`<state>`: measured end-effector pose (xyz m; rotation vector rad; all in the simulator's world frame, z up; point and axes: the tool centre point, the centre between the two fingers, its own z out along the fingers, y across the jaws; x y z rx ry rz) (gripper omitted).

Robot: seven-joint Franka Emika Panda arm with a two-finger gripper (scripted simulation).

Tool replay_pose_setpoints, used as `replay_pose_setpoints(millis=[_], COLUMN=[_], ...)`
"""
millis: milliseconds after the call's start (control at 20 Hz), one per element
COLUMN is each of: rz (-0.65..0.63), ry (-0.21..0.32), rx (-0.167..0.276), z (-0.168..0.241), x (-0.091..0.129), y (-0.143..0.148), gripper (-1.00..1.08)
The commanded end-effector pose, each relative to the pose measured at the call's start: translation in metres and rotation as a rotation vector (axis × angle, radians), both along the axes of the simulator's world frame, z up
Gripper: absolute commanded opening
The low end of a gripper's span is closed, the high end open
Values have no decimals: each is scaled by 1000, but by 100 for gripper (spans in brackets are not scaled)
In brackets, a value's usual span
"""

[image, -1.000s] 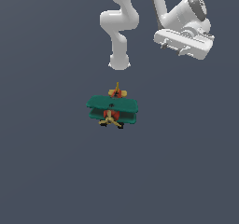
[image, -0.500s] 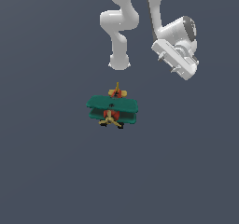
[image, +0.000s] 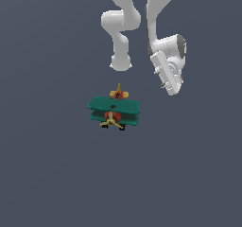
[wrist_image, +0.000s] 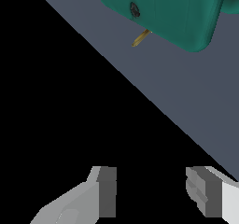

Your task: Pick up the object and move it to a goal position.

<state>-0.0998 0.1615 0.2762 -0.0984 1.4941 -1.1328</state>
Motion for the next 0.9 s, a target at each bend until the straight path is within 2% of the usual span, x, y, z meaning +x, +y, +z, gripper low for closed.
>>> replay_pose_setpoints(millis=[0,500,650,850], rz=[1,-7,-10,-13], ry=[52,273,330,390], rx=[-82,-391,-463,-536], z=[-18,-90,-108,-126], x=[-1,-9,-12,-17], y=[-7,-44,-55,-68], gripper=[28,28,28,28])
